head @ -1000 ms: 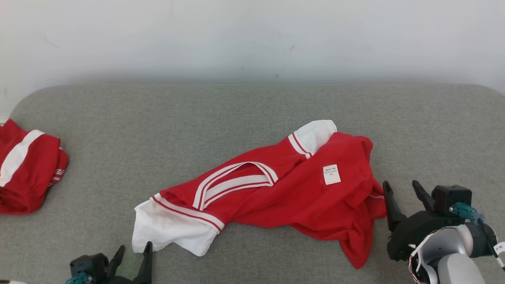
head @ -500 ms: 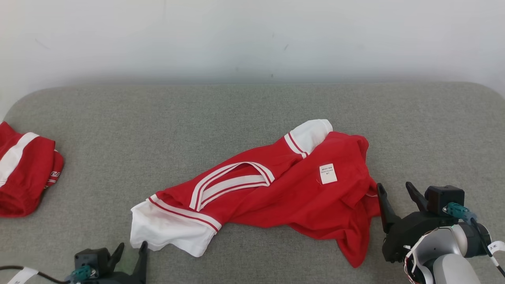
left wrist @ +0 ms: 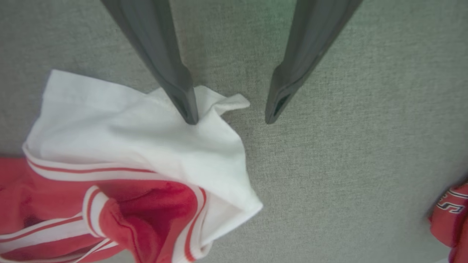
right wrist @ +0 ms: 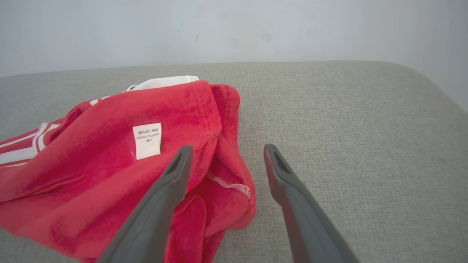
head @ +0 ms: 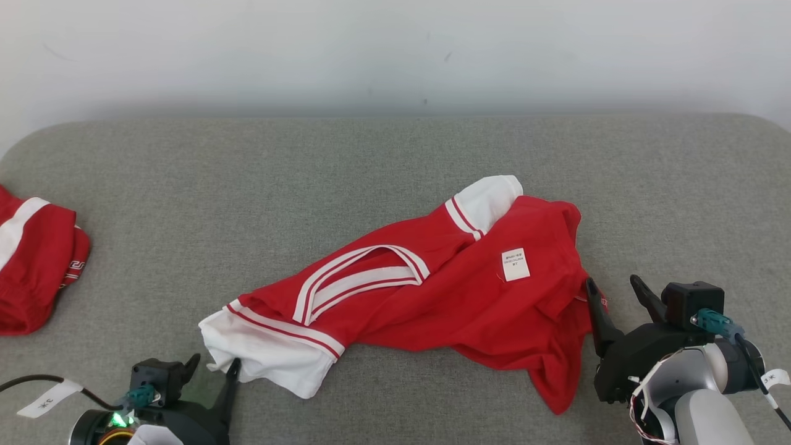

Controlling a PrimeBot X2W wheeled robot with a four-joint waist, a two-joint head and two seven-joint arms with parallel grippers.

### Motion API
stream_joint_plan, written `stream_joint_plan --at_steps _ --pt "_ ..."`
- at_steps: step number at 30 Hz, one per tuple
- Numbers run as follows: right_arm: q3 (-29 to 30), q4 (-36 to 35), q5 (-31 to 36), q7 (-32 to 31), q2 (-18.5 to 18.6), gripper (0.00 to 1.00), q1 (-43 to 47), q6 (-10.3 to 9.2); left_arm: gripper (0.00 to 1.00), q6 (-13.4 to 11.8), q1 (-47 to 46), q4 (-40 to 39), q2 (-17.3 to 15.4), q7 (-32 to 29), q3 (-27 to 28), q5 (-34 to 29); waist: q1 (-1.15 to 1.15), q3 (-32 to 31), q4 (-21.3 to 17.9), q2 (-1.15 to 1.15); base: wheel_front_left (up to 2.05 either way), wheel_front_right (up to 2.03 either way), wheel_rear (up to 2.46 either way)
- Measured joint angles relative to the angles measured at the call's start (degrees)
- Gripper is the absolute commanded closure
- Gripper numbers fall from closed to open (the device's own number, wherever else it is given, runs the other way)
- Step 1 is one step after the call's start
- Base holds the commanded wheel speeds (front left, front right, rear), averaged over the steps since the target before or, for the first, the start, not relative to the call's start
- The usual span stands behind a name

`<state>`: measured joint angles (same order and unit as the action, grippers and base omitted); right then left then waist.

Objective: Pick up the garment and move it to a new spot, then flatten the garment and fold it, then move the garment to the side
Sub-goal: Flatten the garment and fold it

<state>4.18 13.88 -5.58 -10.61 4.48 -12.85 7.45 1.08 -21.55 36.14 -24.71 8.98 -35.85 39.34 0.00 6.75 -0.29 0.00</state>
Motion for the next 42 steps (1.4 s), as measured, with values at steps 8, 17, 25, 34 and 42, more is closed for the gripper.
stream_joint_plan --at_steps 8,17,25,34,42 --pt "0.43 0.13 -0.03 0.03 -0.04 0.0 0.05 0.0 0.2 -0.13 -0.65 1.64 0.43 0.01 0.63 1.3 0.0 0.17 -0.12 0.0 0.0 0.0 0.0" --pt "0.4 0.45 -0.03 -0.46 -0.32 0.0 0.05 0.0 1.0 -0.15 0.0 1.25 0.27 -0.1 0.19 1.79 0.0 0.03 0.62 0.0 0.0 0.0 0.0" --pt "0.32 5.05 1.11 -9.43 1.69 0.0 -6.81 0.0 1.0 -1.62 1.86 -4.01 -0.12 0.55 0.38 2.36 0.0 0.89 2.11 0.0 0.0 0.0 0.0" --pt "0.77 6.33 0.02 -15.74 0.7 0.25 -8.14 0.0 1.0 -2.61 1.96 -7.12 0.18 -0.43 -0.56 2.26 0.0 1.66 4.45 0.0 0.0 0.0 0.0" --pt "3.8 5.5 1.76 -16.74 -0.02 0.29 -8.39 0.0 1.0 -3.2 2.48 -8.53 -0.05 -0.86 -0.75 2.29 0.01 2.01 4.03 0.0 0.0 0.0 0.0"
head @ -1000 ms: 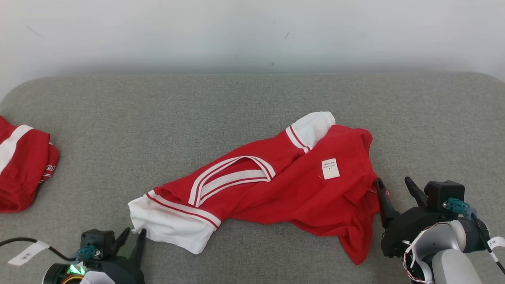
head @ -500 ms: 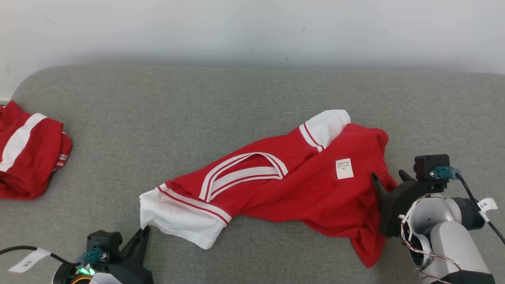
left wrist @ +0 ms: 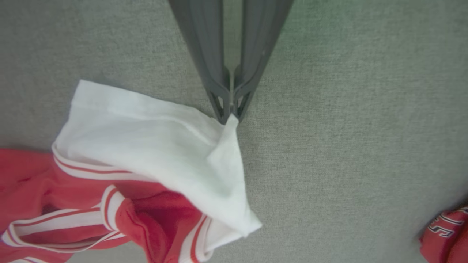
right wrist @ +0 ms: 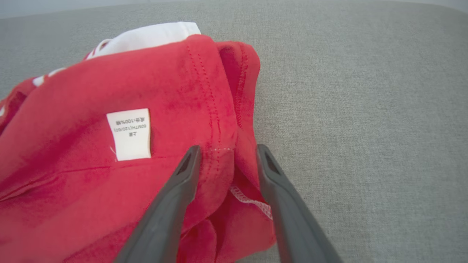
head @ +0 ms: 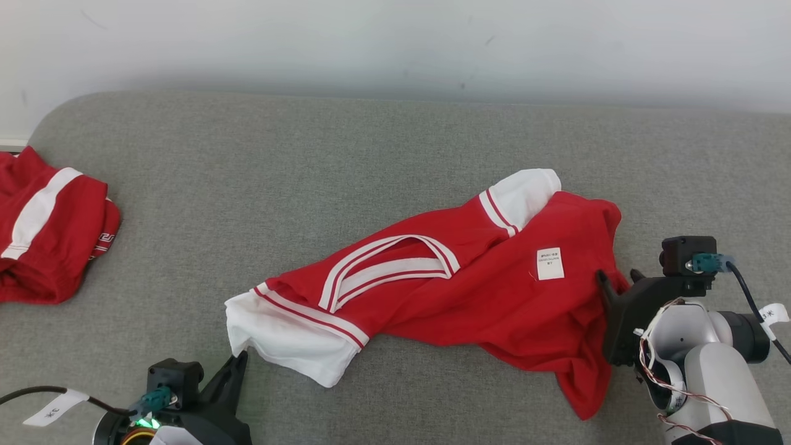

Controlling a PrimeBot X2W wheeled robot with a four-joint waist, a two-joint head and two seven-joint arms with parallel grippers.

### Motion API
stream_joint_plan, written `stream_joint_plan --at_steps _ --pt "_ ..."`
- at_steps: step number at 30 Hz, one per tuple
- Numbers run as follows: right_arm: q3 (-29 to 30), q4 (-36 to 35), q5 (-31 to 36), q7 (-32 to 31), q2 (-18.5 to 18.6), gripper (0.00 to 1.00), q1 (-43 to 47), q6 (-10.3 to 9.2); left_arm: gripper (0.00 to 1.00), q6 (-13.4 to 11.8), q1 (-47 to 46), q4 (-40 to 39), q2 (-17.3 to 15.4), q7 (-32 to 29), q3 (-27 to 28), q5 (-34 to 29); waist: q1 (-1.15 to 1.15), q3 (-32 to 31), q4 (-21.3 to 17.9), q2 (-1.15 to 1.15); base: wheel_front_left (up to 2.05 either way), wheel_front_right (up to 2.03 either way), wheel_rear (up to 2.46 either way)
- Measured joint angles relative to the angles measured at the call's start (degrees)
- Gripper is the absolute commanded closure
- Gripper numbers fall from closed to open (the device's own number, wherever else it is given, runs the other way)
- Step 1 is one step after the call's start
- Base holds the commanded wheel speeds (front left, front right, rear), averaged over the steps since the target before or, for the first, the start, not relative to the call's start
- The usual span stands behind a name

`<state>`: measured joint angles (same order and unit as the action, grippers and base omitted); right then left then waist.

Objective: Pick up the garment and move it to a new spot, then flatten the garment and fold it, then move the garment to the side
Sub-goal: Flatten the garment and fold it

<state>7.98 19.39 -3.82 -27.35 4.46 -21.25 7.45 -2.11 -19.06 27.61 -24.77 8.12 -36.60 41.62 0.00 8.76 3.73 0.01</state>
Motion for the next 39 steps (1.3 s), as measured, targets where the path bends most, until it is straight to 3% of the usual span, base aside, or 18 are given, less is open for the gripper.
stream_joint_plan --at_steps 8,18,20,24,32,39 --pt "0.35 2.29 1.72 -2.48 -0.24 0.54 -2.44 0.0 1.0 -0.25 -0.01 -0.73 -0.1 -0.46 -0.4 0.0 0.0 0.07 -0.4 0.0 0.0 0.0 0.0" --pt "0.23 5.22 1.72 -5.73 0.15 0.47 -3.52 0.0 1.0 -0.41 0.0 -1.09 -0.13 -0.91 -0.98 0.08 0.0 0.46 0.15 0.0 0.0 0.0 0.0" --pt "-0.07 5.47 1.36 -5.57 0.27 0.57 -3.59 0.0 1.0 -0.42 0.0 -1.14 -0.13 -0.91 -1.03 0.09 0.0 0.65 0.25 0.0 0.0 0.0 0.0" --pt "-1.27 5.59 1.03 -4.64 0.44 1.0 -3.79 0.0 1.0 -0.58 -0.01 -1.22 -0.19 -0.91 -1.04 0.19 0.0 1.0 0.26 0.0 0.0 0.0 0.0" --pt "-2.09 4.61 -0.23 -1.52 1.01 1.0 -4.44 0.0 1.0 -0.81 -0.03 -2.34 0.07 1.23 0.92 2.05 0.0 0.95 0.01 0.0 0.0 0.0 0.0" --pt "-3.39 -2.9 -8.1 3.27 1.63 1.0 -5.44 0.0 1.0 2.49 -0.04 -11.24 1.87 5.63 9.9 10.73 0.0 -0.18 -0.11 0.0 0.0 0.0 0.0"
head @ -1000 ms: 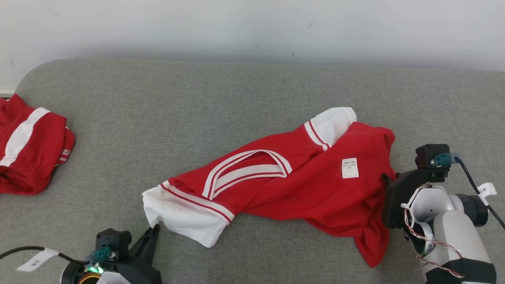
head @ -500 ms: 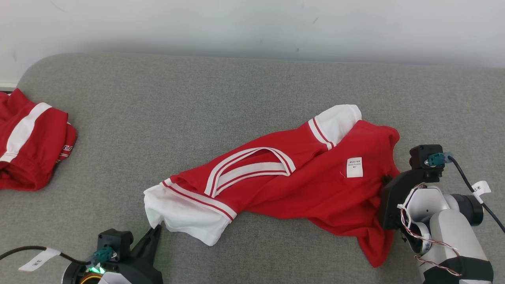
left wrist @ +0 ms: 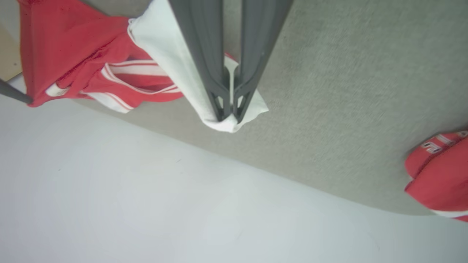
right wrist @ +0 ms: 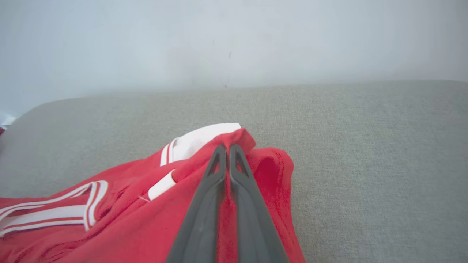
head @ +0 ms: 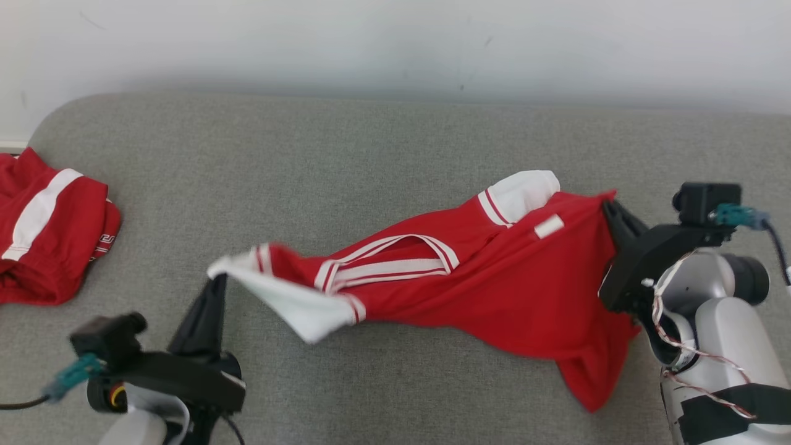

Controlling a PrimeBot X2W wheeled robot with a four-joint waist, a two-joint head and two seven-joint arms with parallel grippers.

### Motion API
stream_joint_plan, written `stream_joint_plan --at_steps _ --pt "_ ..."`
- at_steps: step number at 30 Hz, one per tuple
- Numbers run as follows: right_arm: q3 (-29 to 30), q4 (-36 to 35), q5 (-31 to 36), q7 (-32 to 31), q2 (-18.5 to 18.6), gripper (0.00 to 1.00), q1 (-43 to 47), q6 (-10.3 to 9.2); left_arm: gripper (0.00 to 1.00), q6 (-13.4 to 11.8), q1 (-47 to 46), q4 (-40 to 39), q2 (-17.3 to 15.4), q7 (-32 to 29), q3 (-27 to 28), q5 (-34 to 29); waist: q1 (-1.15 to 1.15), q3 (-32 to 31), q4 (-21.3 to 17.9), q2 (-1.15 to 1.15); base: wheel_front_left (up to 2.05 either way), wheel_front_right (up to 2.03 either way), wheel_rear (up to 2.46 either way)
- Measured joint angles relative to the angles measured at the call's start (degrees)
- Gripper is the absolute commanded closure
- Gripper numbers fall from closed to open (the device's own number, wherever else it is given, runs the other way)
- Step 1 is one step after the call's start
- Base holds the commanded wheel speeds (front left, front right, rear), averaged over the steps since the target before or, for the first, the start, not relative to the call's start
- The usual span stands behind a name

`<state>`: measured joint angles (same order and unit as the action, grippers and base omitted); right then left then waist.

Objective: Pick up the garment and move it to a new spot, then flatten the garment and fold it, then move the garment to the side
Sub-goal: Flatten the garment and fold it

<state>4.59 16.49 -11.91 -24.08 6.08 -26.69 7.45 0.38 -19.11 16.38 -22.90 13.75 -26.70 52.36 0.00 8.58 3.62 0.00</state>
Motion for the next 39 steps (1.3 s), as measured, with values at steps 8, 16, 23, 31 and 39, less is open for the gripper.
stream_joint_plan --at_steps 8,16,23,31,39 --pt "-4.07 -11.78 -12.13 3.41 3.23 1.0 -1.71 0.0 1.0 1.64 -2.07 -15.44 0.27 -1.01 8.21 9.24 0.0 -1.52 -1.61 0.0 0.0 0.0 0.0" --pt "-7.2 -16.38 -15.27 12.8 10.13 1.0 -10.34 0.0 1.0 -2.78 -13.04 -26.4 -2.01 -9.65 14.02 18.2 0.0 -1.73 -4.97 0.0 0.0 0.0 0.0" --pt "-12.98 -12.58 -17.12 14.59 12.37 1.0 -23.35 0.0 1.0 -8.78 -26.08 -26.3 -5.03 -16.86 14.93 18.34 0.0 1.63 -7.96 0.0 0.0 0.0 0.0" --pt "-16.47 4.91 -11.69 17.88 10.37 1.0 -40.29 0.0 1.0 -11.67 -44.22 -11.03 -3.74 -15.6 15.57 15.13 -0.01 10.66 -10.76 0.01 0.0 0.0 0.0" --pt "-8.51 21.13 -2.45 32.12 5.14 1.0 -55.22 0.01 1.0 -6.54 -60.94 1.18 -0.94 -3.93 15.47 8.57 -0.03 18.73 -13.53 0.01 0.0 0.0 0.0"
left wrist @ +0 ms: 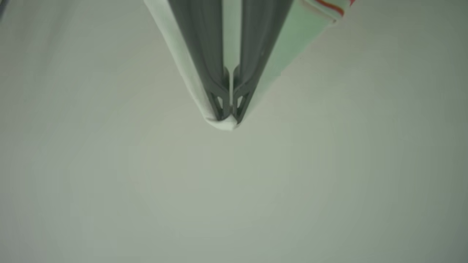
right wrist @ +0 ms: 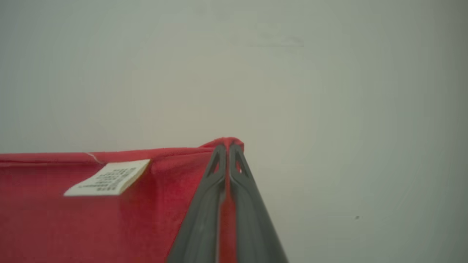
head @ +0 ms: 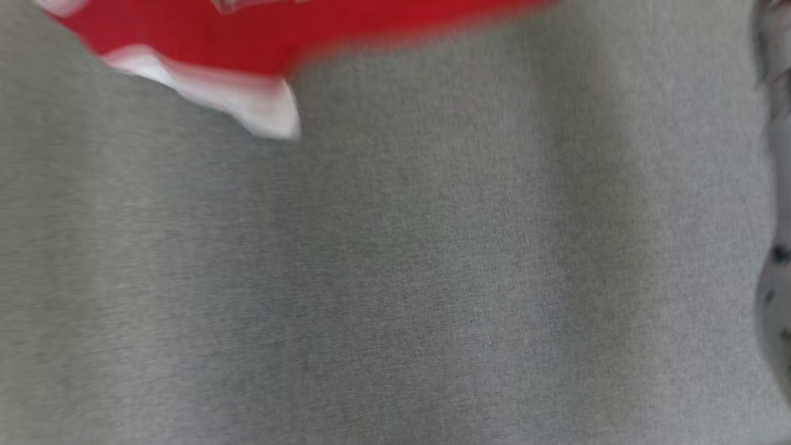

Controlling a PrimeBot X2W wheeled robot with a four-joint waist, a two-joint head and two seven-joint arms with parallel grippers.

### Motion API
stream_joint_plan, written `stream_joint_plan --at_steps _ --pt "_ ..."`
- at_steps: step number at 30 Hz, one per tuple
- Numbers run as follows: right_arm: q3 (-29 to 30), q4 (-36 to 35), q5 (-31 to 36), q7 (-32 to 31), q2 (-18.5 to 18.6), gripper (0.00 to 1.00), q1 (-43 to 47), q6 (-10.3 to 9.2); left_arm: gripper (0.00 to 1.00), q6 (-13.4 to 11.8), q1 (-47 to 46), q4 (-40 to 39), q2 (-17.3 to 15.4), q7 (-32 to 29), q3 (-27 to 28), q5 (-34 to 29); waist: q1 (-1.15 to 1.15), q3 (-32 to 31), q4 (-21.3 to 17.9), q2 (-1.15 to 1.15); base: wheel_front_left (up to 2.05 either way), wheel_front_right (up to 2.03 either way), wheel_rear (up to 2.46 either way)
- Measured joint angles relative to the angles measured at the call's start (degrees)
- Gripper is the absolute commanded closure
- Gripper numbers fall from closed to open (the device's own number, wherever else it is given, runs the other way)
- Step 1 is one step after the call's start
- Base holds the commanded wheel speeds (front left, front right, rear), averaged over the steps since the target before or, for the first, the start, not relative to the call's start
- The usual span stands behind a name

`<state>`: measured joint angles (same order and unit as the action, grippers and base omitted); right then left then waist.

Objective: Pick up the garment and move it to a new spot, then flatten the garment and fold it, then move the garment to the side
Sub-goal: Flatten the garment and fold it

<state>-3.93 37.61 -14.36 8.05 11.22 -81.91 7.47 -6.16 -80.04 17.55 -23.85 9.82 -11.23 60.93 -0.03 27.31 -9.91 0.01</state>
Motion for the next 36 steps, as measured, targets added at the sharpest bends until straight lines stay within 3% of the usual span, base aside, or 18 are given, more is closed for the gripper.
stream_joint_plan --at_steps 2,6,8,12,17,24,29,36 --pt "3.07 1.76 2.76 3.47 -0.02 1.0 -3.24 0.0 1.0 2.59 -4.45 0.45 1.47 2.04 0.2 -0.42 0.0 1.51 -0.48 0.0 0.0 0.0 0.0" --pt "5.61 2.48 8.42 6.17 0.31 1.0 -7.96 0.0 1.0 10.48 -11.7 -1.51 2.87 3.99 -0.27 -1.18 0.02 4.18 -0.88 -0.01 0.0 0.0 0.0" --pt "6.25 2.88 10.24 6.61 0.92 1.0 -8.51 0.0 1.0 12.1 -12.51 -2.54 3.1 4.65 0.4 -1.68 0.02 5.48 -0.84 -0.01 0.0 0.0 0.0" --pt "6.03 4.39 12.44 6.8 2.04 1.0 -7.73 0.0 1.0 13.26 -9.76 -2.78 2.82 5.08 -0.25 -3.57 0.02 7.49 -0.54 -0.01 0.0 0.0 0.0" --pt "0.13 8.28 14.97 6.92 2.6 1.0 -1.51 0.0 1.0 13.32 4.64 -1.8 3.28 5.21 -1.66 -6.99 0.0 10.26 0.49 0.0 0.0 0.0 0.0" --pt "-7.61 5.26 12.22 7.06 5.81 1.0 5.86 0.0 1.0 13.56 26.16 -8.37 11.09 5.22 5.68 -7.19 0.02 9.81 2.86 0.0 0.0 0.0 0.0" --pt "-12.55 6.02 7.27 6.79 8.18 1.0 13.66 0.0 1.0 13.56 41.4 -9.48 15.93 5.23 6.65 -2.2 0.04 6.26 4.12 -0.01 0.0 0.0 0.0" --pt "-17.26 7.1 -2.32 -2.59 9.65 1.0 27.26 0.0 1.0 13.73 56.68 -8.45 17.09 3.76 2.22 7.09 0.05 -1.59 5.57 -0.03 0.0 0.0 0.0"
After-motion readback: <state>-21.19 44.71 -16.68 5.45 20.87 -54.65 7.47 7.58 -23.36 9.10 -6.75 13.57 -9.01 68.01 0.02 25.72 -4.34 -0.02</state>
